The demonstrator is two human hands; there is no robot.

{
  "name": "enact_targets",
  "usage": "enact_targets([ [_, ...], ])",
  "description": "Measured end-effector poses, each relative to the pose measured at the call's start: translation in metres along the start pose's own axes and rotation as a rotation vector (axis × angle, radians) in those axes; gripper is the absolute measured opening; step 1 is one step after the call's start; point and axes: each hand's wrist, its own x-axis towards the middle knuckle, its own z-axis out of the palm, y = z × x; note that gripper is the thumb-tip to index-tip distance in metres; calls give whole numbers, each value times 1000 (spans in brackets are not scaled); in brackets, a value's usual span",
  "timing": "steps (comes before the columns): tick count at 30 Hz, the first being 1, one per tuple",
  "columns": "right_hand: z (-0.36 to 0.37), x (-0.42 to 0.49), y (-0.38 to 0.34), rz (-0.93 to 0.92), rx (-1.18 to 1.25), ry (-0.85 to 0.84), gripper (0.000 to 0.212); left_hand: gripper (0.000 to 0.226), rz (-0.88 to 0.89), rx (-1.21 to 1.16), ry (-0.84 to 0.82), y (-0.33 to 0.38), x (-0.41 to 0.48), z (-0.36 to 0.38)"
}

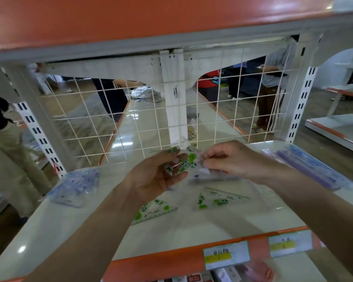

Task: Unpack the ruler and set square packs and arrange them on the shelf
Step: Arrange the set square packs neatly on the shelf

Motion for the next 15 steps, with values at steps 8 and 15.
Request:
enact_targets([
  [8,5,3,6,-70,-561,141,22,16,-23,-10,41,-4,6,-5],
  [15,-2,4,9,-66,-811,184,22,16,-32,47,36,-6,12,-4],
])
